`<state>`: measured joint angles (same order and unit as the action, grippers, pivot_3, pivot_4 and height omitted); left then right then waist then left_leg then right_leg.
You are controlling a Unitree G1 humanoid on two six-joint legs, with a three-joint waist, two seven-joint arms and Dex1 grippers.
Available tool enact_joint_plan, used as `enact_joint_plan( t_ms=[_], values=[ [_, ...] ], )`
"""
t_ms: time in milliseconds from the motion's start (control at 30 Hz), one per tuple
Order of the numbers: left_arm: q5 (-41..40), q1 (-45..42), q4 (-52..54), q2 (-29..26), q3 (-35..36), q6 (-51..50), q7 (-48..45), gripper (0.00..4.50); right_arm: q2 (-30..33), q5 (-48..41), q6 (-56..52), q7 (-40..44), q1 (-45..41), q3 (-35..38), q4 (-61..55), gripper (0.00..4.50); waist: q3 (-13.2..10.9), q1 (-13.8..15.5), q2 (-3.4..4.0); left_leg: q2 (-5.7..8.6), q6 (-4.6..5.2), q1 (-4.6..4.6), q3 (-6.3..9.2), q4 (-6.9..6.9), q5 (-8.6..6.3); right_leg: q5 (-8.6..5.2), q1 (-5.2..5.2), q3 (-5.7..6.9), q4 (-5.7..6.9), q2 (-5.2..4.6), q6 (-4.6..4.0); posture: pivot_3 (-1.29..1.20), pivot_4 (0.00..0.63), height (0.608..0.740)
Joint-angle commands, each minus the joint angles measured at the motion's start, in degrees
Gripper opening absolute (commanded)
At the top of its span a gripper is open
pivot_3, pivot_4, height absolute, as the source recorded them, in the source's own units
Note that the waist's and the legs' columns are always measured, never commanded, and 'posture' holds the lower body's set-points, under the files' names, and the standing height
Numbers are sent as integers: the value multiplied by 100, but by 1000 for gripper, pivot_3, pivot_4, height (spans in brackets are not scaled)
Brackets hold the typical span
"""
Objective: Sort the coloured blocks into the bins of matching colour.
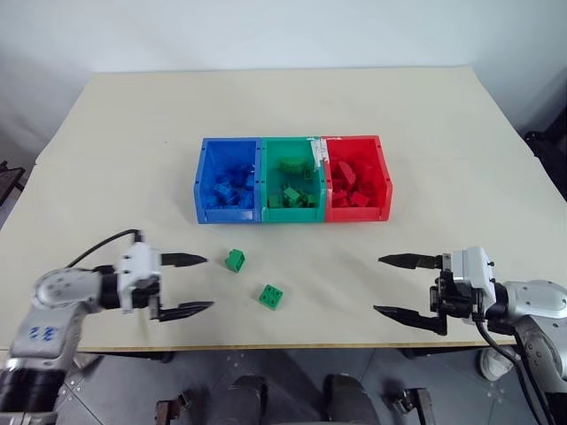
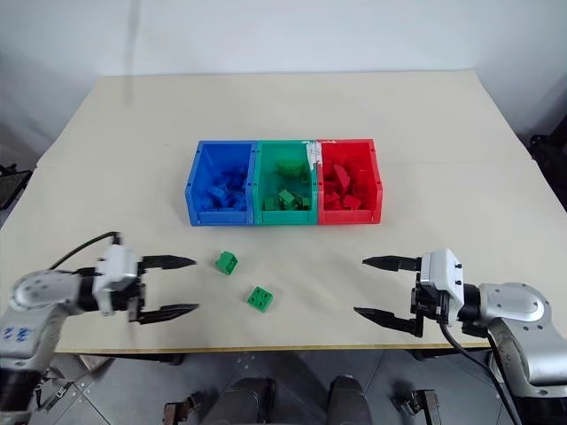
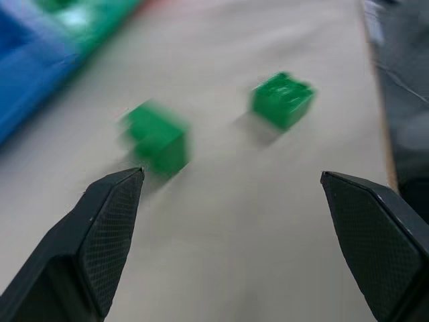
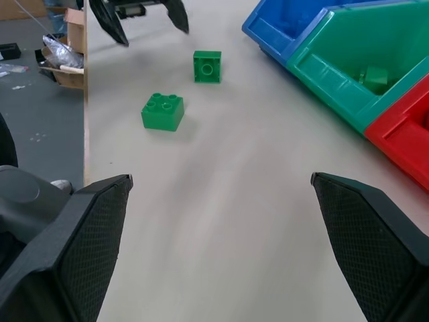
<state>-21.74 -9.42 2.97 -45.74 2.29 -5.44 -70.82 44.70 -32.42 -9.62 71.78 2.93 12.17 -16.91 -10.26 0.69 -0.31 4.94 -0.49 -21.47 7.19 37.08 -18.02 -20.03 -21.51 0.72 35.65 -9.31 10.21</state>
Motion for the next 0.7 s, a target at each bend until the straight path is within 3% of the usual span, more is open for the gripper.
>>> enact_joint_plan(
  t_ms=[33, 200, 300, 533, 700],
  values=[
    [255, -687, 225, 224, -711, -118, -216, 4500, 119, -160, -85, -69, 289, 272, -421, 4465, 0, 20, 0, 1, 0, 0, 0, -1, 0, 0, -1, 1, 0, 1, 0, 0, 150, 740],
    [900, -1697, -66, 614, -1727, -247, -370, 4500, -11, -162, -155, -480, 740, 484, -883, 4465, -1, 68, -2, 25, 1, -2, -1, 5, 0, 1, 2, 1, 3, 3, 2, 0, 150, 740],
    [874, -1908, -75, 683, -2023, -548, -644, 4500, -63, -157, -191, -681, 978, 528, -1120, 4465, -2, 47, -4, 24, 1, -2, -6, 4, 0, 1, 1, -1, 1, 6, 2, 0, 150, 740],
    [1435, -2215, -658, 938, -2385, -192, -492, 4500, -130, -122, -145, -1009, 1348, 595, -1403, 4465, -4, 71, -7, 24, 2, -2, -3, 16, 1, 1, 4, -1, 8, 8, 2, 0, 150, 740],
    [1439, -2209, -697, 1047, -2377, -177, -575, 3012, -132, -100, -107, -1104, 1450, 576, -1459, 4500, -5, 70, -9, 25, 2, -2, -2, 20, 1, 2, 4, -2, 12, 8, 3, 0, 150, 740]
  ],
)
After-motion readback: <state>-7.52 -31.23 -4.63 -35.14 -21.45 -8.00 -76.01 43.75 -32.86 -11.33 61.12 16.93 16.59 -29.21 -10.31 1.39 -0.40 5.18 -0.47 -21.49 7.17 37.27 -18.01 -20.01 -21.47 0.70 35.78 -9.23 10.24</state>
